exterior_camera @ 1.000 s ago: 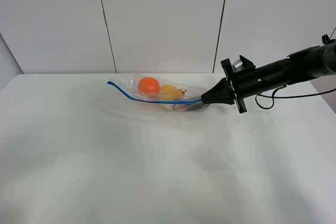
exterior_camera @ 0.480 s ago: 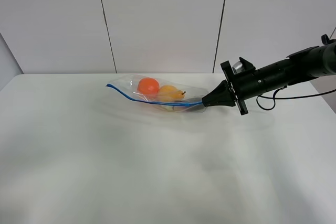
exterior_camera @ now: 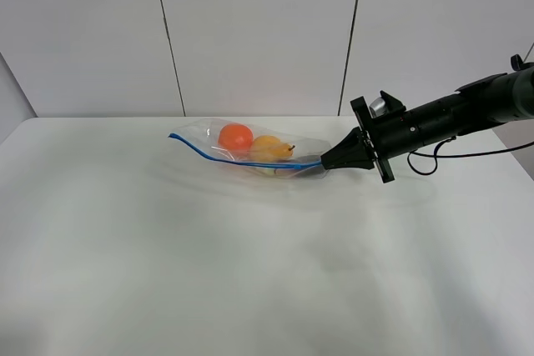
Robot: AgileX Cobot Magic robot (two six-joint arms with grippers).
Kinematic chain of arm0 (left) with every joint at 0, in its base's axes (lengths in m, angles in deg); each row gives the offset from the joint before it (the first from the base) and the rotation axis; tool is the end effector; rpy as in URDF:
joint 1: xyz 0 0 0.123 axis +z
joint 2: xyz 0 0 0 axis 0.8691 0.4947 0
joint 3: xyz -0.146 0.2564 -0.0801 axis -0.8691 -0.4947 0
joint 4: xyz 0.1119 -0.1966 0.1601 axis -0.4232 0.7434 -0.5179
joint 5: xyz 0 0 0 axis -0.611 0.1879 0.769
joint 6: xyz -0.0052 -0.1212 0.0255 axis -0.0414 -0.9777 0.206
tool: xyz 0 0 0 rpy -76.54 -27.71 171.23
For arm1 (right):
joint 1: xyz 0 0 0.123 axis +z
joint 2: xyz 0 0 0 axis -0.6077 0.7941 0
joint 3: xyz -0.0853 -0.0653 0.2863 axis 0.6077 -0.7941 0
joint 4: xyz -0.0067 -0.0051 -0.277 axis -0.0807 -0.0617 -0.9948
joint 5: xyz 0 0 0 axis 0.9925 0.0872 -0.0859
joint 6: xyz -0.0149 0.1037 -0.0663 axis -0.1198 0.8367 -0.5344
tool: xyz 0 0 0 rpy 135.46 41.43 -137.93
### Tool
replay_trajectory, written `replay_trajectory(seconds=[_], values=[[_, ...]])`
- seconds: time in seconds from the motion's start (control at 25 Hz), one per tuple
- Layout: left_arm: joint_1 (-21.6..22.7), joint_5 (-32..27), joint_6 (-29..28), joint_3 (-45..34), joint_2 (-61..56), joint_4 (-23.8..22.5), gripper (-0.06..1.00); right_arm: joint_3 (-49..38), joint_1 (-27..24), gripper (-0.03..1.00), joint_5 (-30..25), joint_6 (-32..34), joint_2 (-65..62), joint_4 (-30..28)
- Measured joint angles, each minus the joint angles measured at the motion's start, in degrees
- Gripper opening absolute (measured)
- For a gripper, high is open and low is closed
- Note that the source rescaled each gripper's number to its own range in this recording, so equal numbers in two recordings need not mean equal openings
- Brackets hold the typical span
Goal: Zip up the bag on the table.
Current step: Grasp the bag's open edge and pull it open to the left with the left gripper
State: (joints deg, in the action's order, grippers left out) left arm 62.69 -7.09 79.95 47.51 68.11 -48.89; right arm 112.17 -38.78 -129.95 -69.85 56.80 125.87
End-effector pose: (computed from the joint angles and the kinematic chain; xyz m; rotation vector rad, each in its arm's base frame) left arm 0.1893 -0.0142 0.3746 0.1012 2.0998 -0.1401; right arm 0.4117 0.0980 0.1441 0.0620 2.6722 1.5524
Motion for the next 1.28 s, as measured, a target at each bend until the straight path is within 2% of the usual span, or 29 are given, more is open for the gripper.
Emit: replay_trajectory(seconds=[0.08, 0.28, 0.4, 0.48, 0.56, 0.76, 0.88, 1.04, 1.28], values=[[0.0, 2.21, 6.65, 2.55, 7.26, 5.87, 0.92, 0.0, 0.0, 0.0, 0.0, 0.0, 0.0, 0.0], [-1.52, 4.31, 25.21, 7.09, 20.73, 24.46, 0.92, 0.0, 0.0, 0.0, 0.0, 0.0, 0.0, 0.0], [-5.63, 7.48, 36.87, 7.68, 26.03, 33.71, 0.92, 0.0, 0.0, 0.0, 0.0, 0.0, 0.0, 0.0], [-10.08, 9.61, 42.22, 7.72, 28.93, 38.26, 0.92, 0.0, 0.0, 0.0, 0.0, 0.0, 0.0, 0.0], [-14.97, 11.88, 46.04, 7.78, 31.28, 39.9, 0.92, 0.0, 0.0, 0.0, 0.0, 0.0, 0.0, 0.0], [-27.33, 19.98, 53.63, 7.78, 37.39, 40.33, 0.92, 0.0, 0.0, 0.0, 0.0, 0.0, 0.0, 0.0], [-33.02, 25.17, 58.78, 7.79, 41.0, 40.4, 0.92, 0.0, 0.0, 0.0, 0.0, 0.0, 0.0, 0.0], [-38.72, 33.81, 63.89, 7.79, 46.08, 40.4, 0.92, 0.0, 0.0, 0.0, 0.0, 0.0, 0.0, 0.0], [-43.64, 46.58, 66.37, 7.79, 51.67, 40.49, 0.92, 0.0, 0.0, 0.0, 0.0, 0.01, 0.0, 0.0]])
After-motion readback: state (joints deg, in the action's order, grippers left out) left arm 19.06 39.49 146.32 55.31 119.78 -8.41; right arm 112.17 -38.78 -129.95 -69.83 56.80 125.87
